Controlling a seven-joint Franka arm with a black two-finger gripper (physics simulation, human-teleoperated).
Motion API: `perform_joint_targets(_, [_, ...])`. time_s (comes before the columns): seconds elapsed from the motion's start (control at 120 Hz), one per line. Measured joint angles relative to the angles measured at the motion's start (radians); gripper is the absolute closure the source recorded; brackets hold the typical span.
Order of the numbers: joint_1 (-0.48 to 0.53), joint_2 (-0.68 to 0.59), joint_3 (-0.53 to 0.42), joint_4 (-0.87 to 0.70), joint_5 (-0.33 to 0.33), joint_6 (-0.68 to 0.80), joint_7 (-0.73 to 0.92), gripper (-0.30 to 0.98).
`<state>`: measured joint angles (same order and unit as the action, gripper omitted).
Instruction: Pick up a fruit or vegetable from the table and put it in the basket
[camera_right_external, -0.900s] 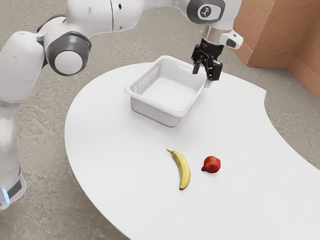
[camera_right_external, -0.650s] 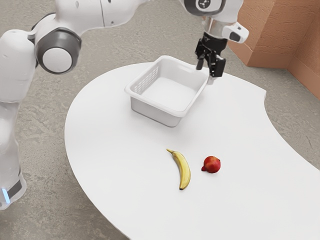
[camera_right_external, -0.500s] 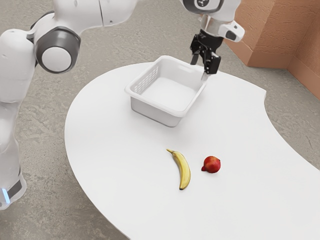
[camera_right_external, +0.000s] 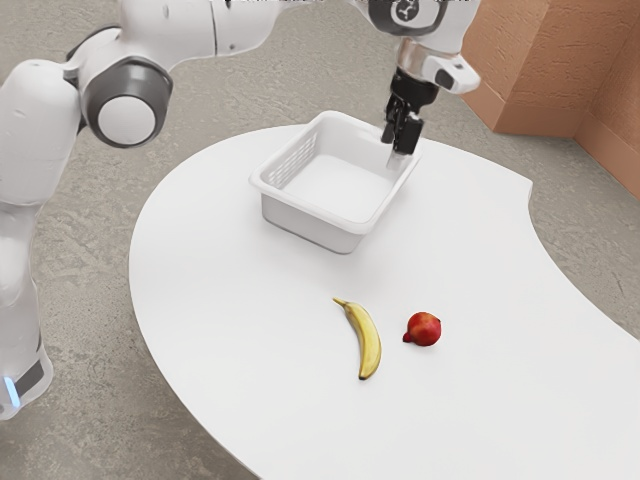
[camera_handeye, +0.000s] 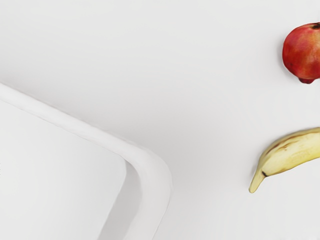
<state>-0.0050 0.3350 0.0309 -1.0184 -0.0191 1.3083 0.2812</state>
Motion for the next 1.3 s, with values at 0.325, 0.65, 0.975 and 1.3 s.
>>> perform_joint_targets(0.325, [0.002, 0.113, -0.145, -0.051, -0.119, 0.130, 0.493, 0.00])
perform_joint_targets(0.65, [0.008, 0.248, -0.157, -0.048, -0.134, 0.207, 0.785, 0.00])
perform_joint_targets(0.975, [-0.032, 0.268, -0.196, -0.052, -0.136, 0.259, 0.970, 0.00])
perform_joint_targets(1.3, [-0.057, 0.327, -0.197, -0.056, -0.135, 0.281, 1.065, 0.00])
